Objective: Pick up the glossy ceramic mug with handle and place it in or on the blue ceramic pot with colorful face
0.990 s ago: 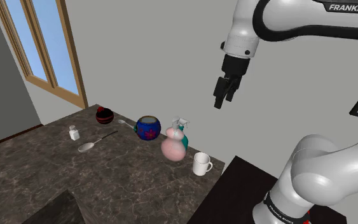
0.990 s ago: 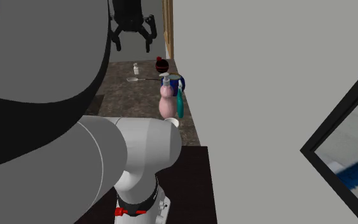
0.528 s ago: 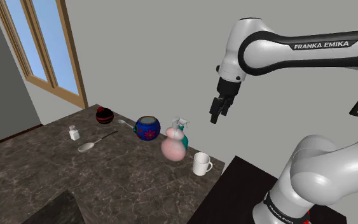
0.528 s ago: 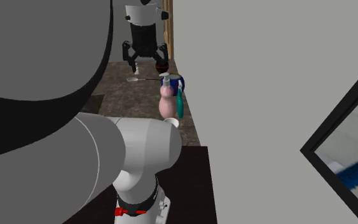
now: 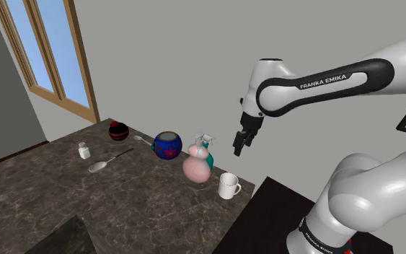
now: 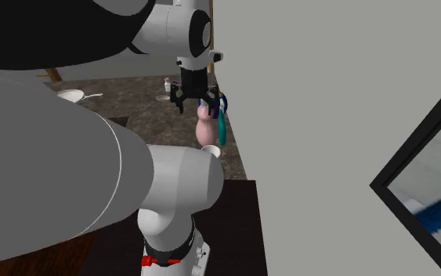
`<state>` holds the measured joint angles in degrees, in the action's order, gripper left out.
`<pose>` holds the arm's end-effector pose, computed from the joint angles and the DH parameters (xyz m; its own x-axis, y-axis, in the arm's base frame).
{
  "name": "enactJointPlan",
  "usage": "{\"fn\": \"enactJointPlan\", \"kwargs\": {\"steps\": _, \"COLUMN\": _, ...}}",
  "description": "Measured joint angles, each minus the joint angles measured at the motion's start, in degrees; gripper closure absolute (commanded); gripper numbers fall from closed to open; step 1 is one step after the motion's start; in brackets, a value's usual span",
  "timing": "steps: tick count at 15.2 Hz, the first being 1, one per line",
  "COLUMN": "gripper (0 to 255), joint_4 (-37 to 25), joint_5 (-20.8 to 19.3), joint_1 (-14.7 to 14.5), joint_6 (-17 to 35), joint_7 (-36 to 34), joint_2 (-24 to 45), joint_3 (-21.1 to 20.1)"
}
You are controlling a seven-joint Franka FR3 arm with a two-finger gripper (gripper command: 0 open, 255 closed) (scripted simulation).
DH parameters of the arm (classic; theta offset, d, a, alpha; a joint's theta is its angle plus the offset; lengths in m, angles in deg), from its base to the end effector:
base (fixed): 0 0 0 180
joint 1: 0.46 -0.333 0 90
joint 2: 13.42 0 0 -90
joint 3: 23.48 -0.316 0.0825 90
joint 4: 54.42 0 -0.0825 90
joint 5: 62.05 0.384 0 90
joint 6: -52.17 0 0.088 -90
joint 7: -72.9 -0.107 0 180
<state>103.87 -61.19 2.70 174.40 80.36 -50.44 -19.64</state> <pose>0.3343 -0.0386 0.4003 0.9997 0.0127 0.0221 0.0138 -0.9986 -0.0507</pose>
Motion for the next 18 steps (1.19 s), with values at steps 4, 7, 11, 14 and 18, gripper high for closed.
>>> {"fn": "enactJointPlan", "kwargs": {"steps": 4, "gripper": 0, "joint_4": 3.1, "joint_5": -0.8, "joint_1": 1.0, "joint_6": 9.5, "joint_7": 2.9, "joint_2": 6.3, "joint_3": 2.3}}
{"fn": "enactJointPlan", "kwargs": {"steps": 7, "gripper": 0, "joint_4": 3.8, "joint_5": -0.6, "joint_1": 1.2, "joint_6": 17.1, "joint_7": 5.1, "joint_2": 13.3, "joint_3": 4.0}}
{"fn": "enactJointPlan", "kwargs": {"steps": 11, "gripper": 0, "joint_4": 3.9, "joint_5": 0.9, "joint_1": 1.1, "joint_6": 27.0, "joint_7": 9.7, "joint_2": 23.0, "joint_3": 7.1}}
{"fn": "enactJointPlan", "kwargs": {"steps": 14, "gripper": 0, "joint_4": 2.1, "joint_5": 5.6, "joint_1": -0.3, "joint_6": 34.4, "joint_7": 15.1, "joint_2": 32.4, "joint_3": 9.2}}
{"fn": "enactJointPlan", "kwargs": {"steps": 18, "gripper": 0, "joint_4": -0.2, "joint_5": 16.4, "joint_1": -0.5, "joint_6": 41.7, "joint_7": 24.8, "joint_2": 42.6, "joint_3": 8.3}}
